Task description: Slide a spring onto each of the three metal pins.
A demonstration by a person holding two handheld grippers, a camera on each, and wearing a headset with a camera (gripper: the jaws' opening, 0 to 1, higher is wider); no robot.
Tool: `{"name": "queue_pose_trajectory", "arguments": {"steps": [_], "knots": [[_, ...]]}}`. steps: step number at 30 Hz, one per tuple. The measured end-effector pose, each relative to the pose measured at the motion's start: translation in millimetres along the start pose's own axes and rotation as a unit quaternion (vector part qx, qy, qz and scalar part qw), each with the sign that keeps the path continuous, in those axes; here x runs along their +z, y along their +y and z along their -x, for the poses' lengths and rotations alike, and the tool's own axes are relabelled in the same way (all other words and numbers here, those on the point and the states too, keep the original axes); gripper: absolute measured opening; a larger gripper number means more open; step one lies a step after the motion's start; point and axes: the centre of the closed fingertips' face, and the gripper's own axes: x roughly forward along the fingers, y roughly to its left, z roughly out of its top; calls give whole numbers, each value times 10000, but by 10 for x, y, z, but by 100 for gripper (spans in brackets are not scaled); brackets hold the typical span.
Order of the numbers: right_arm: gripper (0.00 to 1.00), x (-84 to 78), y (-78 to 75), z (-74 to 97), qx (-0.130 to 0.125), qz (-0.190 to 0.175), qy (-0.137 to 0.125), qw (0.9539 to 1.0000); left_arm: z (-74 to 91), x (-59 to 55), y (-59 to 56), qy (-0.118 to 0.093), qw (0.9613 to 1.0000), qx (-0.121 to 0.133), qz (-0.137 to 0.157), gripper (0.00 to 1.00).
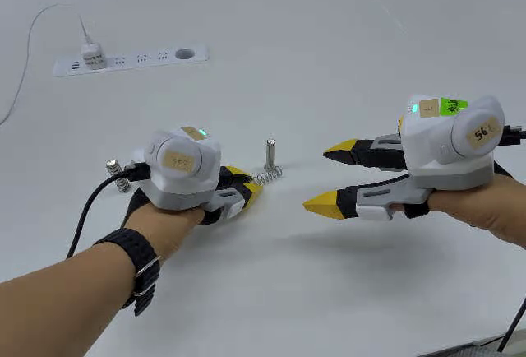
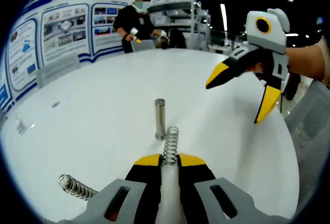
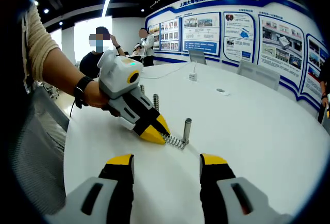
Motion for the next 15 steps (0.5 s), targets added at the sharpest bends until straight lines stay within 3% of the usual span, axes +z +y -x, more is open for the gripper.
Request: {"name": "queue_pose_trajectory", "arguments": {"steps": [10, 15], "knots": [[52, 31, 27, 1, 22, 46, -7, 10000, 147, -14, -48, -9, 9999, -100, 58, 10], [52, 47, 57, -14, 46, 73, -6, 10000, 283, 14, -144, -11, 9996, -225, -169, 10]]}}
